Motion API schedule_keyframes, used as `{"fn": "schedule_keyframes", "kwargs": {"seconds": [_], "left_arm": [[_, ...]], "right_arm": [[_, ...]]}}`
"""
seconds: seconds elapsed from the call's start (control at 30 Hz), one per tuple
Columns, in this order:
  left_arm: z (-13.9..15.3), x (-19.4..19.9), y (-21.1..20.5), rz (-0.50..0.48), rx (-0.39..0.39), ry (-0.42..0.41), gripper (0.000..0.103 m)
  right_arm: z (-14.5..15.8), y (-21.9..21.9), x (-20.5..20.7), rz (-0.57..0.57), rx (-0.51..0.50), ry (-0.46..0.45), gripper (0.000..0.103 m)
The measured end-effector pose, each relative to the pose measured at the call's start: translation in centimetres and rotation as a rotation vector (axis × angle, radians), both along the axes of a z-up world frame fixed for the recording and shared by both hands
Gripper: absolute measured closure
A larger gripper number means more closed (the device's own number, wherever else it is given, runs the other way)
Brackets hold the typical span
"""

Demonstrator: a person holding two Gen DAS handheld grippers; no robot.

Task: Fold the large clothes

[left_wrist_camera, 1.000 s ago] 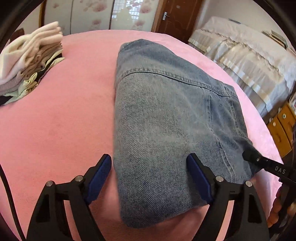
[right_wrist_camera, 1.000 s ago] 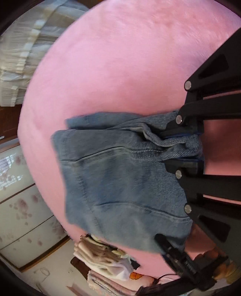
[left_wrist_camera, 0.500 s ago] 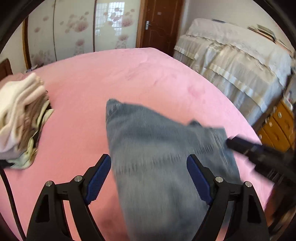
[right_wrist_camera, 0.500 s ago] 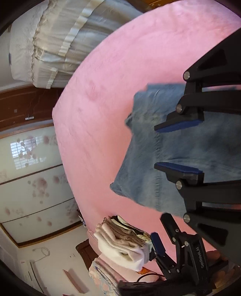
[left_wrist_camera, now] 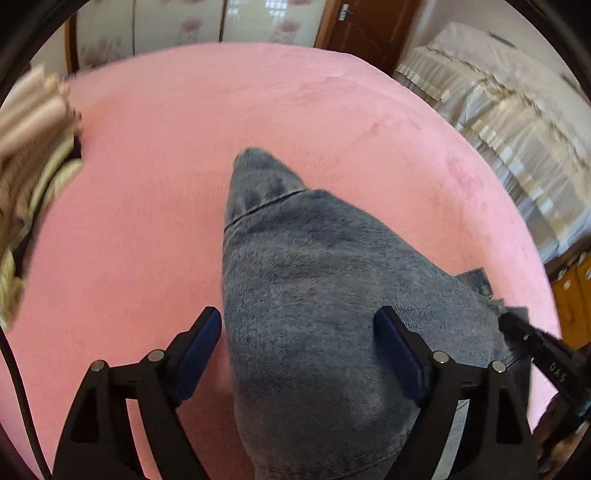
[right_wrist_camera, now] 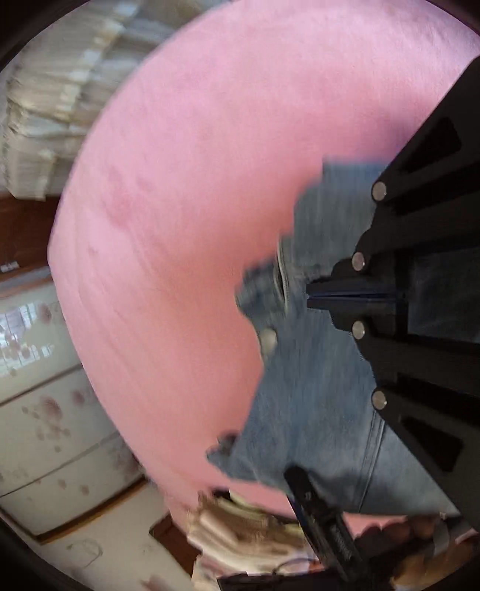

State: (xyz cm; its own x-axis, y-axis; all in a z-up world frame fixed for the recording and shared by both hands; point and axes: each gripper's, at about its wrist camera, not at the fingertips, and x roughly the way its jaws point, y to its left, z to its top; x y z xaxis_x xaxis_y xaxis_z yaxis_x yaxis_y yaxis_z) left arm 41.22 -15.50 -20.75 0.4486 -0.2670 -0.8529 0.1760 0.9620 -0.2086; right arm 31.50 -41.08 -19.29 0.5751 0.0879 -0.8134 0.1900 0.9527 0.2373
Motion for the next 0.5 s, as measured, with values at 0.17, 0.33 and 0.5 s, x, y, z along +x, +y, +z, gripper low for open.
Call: {"fn": "schedule_keyframes", "kwargs": {"seconds": [0.17,0.33,0.5], "left_arm": [[0.0,-0.1,0.5,0.015,-0.020,0.003,0.015],[2.6,-1.7,0.6,0.031,0.027,-0.021,0.015],[7.8,-4.8,0.9,-0.006,0.082,-0.065,0.015]], "right_arm": [[0.9,-0.5,-0.4,-0.022,0.006,0.011,0.103],[4.0,-0.9,-2.4,-0.011,0.045,-0.011,0.099],[9.1,-1.2,-6.8,-0.008,0.054,-0.078,0.073]]}}
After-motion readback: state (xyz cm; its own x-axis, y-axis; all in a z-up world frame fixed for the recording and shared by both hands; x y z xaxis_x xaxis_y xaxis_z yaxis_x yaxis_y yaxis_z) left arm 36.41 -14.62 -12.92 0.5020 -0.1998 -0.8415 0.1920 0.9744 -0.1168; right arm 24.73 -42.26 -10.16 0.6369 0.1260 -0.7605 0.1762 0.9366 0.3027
